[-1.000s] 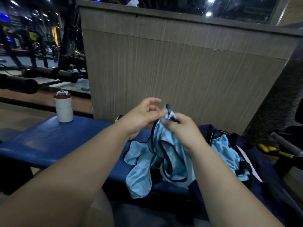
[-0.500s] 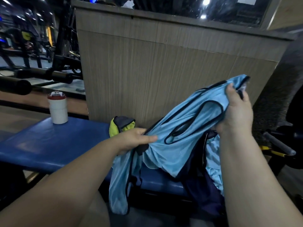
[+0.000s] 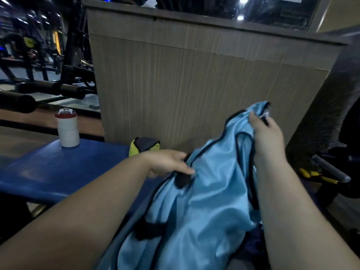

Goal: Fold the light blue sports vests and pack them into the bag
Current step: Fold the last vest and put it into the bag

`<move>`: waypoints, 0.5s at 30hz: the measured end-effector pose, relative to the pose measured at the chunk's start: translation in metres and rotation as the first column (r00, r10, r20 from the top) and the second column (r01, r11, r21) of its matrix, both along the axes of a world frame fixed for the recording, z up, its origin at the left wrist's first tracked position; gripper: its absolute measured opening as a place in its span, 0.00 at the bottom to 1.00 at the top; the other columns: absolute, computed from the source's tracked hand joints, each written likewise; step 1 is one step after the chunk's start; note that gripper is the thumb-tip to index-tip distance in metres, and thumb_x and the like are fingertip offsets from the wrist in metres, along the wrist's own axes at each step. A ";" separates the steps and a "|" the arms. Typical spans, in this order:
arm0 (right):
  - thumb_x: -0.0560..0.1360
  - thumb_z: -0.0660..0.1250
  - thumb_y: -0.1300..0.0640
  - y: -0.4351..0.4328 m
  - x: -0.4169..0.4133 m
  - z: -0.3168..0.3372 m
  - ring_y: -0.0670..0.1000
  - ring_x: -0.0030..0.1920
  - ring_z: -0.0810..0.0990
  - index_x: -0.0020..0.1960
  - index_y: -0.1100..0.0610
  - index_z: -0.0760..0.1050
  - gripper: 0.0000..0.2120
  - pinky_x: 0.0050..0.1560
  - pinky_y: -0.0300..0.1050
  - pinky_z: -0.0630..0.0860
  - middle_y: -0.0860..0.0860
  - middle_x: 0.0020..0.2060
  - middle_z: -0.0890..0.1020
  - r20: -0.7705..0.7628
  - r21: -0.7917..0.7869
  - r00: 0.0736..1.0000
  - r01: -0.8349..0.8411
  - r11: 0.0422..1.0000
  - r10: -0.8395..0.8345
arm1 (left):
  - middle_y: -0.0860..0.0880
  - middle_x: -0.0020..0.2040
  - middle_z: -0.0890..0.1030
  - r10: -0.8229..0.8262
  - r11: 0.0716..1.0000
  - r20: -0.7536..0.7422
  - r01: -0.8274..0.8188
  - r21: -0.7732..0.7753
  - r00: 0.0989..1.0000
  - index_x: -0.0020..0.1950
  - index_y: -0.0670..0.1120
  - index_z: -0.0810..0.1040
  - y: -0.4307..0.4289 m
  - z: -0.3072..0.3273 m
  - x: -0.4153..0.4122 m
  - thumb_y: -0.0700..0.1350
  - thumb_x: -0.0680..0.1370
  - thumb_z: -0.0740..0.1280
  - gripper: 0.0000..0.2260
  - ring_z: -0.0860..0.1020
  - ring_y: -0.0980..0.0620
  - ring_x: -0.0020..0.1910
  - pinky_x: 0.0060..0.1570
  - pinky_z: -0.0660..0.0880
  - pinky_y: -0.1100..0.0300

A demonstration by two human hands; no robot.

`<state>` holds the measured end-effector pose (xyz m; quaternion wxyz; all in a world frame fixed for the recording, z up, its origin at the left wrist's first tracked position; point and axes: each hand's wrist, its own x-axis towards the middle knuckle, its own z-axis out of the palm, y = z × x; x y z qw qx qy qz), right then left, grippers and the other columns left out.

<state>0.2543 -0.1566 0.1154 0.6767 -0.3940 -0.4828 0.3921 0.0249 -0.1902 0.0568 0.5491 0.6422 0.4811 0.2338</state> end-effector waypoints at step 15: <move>0.71 0.76 0.53 -0.009 -0.045 -0.006 0.56 0.41 0.82 0.44 0.59 0.82 0.09 0.51 0.64 0.78 0.62 0.44 0.84 0.424 -0.031 0.860 -0.299 0.954 0.283 | 0.41 0.55 0.83 0.086 0.957 0.296 -0.162 0.240 0.951 0.63 0.40 0.77 0.011 0.055 0.014 0.38 0.80 0.65 0.12 0.82 0.46 0.52 0.55 0.79 0.53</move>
